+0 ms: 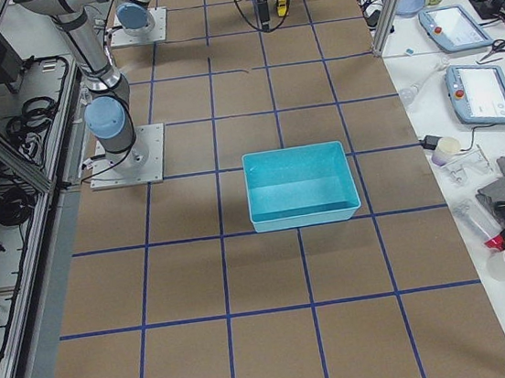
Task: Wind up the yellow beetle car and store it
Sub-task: 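Drag the held car along the table toward the table center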
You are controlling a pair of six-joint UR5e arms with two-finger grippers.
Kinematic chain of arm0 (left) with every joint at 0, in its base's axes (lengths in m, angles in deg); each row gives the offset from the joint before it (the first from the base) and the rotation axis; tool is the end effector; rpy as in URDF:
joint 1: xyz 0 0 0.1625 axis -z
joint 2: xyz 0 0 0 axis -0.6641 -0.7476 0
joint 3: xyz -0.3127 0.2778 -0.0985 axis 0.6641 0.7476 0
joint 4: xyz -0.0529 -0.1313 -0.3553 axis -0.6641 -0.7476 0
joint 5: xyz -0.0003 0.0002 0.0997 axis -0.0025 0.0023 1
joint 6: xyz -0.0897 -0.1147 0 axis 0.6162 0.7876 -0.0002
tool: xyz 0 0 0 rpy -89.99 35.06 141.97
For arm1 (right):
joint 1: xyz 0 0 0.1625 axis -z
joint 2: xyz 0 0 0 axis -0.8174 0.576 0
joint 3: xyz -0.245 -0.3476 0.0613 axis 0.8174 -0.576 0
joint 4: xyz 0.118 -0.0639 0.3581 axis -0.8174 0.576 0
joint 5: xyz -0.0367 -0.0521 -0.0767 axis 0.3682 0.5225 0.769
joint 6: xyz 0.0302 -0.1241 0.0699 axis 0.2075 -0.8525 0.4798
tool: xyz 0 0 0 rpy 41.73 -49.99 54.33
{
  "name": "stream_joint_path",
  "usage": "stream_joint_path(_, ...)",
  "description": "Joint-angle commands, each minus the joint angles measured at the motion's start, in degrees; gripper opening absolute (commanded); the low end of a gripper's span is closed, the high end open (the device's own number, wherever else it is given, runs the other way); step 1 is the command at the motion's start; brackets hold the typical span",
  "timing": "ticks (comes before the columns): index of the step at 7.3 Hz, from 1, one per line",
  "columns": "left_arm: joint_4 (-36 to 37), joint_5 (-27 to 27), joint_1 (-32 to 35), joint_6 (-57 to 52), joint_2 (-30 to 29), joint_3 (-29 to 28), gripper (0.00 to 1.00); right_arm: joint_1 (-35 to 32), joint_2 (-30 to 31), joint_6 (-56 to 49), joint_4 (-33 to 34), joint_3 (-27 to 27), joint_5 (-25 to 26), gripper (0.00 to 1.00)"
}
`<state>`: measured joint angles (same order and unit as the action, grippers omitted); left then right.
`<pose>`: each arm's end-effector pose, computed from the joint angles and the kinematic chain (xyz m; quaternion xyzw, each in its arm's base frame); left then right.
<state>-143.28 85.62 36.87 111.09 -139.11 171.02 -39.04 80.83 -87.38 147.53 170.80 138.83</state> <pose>-0.0038 -0.6595 0.1673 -0.6929 0.7205 0.0275 0.0091 0.1651 -0.4727 0.4762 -0.0144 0.9979 -0.0636 0.0018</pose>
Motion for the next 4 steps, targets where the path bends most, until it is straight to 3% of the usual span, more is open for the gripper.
stream_joint_path(1, 0.0, 0.1, -0.4, -1.0, 0.0, 0.1, 0.00, 0.0, 0.0, 0.0, 0.0, 0.0, 0.0, 1.00)
stream_joint_path(4, -0.1, 0.0, -1.5, -2.2, 0.0, 0.2, 0.00, 0.0, 0.0, 0.1, 0.0, 0.0, 0.0, 1.00)
